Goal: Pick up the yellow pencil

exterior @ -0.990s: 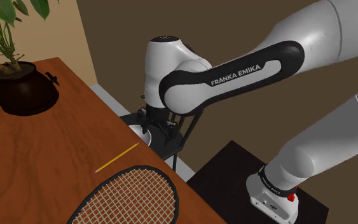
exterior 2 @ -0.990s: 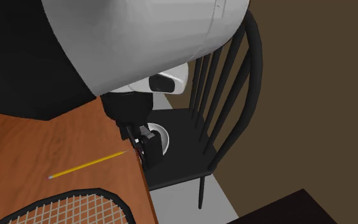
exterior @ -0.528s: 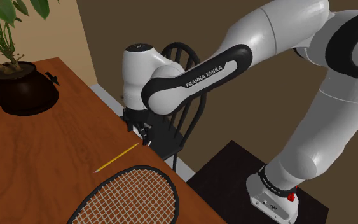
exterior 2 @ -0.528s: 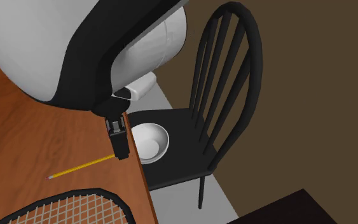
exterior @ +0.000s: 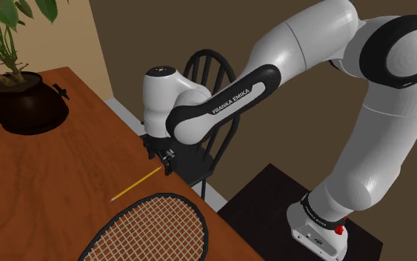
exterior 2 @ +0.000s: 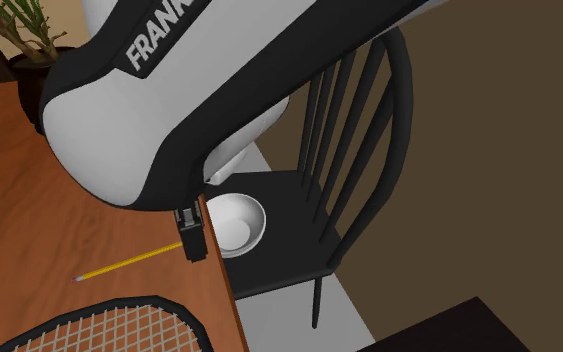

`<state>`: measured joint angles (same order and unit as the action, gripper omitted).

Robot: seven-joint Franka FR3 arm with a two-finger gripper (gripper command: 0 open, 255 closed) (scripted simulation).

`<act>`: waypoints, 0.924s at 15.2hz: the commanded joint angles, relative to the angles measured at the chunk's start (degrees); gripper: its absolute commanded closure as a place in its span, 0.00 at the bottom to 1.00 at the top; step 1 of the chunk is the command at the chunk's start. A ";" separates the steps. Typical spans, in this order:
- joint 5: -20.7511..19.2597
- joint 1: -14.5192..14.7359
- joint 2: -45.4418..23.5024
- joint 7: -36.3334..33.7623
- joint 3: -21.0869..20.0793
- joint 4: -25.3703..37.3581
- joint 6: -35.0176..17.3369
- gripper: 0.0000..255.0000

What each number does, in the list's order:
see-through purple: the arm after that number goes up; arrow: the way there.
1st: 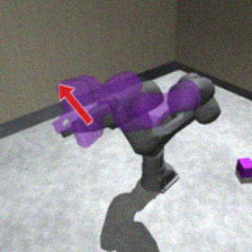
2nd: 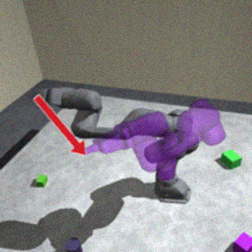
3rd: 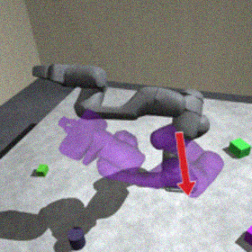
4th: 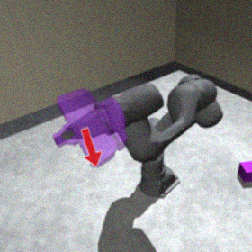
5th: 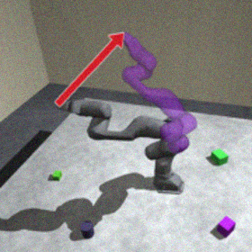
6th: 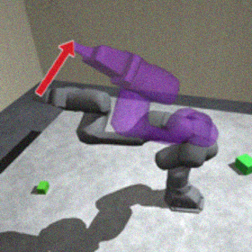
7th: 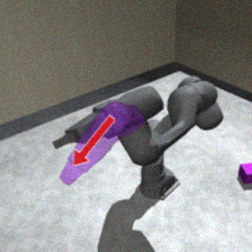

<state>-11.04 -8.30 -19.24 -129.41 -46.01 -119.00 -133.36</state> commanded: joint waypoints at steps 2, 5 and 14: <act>-0.10 -0.03 -0.07 0.01 0.07 -0.20 -0.27 1.00; -0.18 0.00 -0.18 0.00 0.14 -0.09 -0.25 1.00; 1.92 -1.01 2.00 1.11 -1.15 0.72 2.20 1.00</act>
<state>-9.67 -9.06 -17.80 -128.55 -46.83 -118.33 -131.67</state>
